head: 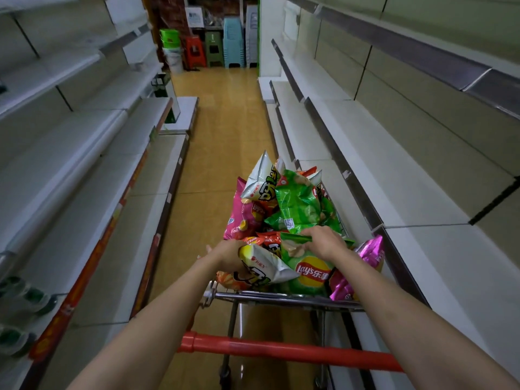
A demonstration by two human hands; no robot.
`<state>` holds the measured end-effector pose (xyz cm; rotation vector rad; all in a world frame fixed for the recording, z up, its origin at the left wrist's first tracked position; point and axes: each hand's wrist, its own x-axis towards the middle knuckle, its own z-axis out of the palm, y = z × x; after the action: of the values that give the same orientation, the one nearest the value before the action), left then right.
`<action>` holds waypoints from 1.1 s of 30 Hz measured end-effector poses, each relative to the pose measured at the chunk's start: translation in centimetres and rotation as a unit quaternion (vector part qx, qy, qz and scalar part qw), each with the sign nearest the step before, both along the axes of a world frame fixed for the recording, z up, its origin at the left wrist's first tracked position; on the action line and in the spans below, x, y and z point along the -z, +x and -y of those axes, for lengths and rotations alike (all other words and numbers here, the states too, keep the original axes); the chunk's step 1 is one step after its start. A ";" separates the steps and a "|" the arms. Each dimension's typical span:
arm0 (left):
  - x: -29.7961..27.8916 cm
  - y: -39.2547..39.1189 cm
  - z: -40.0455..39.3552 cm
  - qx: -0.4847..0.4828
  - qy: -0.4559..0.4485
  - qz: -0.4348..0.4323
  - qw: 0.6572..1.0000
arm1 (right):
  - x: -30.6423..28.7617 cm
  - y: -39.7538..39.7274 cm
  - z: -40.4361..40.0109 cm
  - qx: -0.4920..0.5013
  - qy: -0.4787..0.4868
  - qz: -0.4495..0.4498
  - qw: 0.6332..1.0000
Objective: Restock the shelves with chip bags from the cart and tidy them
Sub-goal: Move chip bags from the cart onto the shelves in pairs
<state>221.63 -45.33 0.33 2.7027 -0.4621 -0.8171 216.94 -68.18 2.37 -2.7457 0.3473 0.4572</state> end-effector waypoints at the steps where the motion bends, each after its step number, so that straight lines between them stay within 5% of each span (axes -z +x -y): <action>1: -0.5 0.3 -0.1 0.007 -0.006 -0.010 1.000 | 0.1 0.1 0.0 0.007 -0.001 -0.005 1.000; 16: -5.8 3.8 -0.5 0.098 -0.153 -0.120 0.976 | -3.3 1.5 -1.3 0.017 -0.019 0.023 0.999; 28: -10.2 4.0 0.5 0.144 -0.211 -0.153 0.955 | -13.4 2.2 -4.4 -0.066 -0.008 0.106 0.992; 33: -11.2 4.7 -0.7 0.110 -0.317 -0.193 0.922 | -15.9 2.7 -5.9 -0.070 0.000 0.170 0.983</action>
<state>226.38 -44.62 11.56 1.8665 -0.7824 -1.0144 219.62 -62.26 18.23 -2.7900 0.0685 0.0164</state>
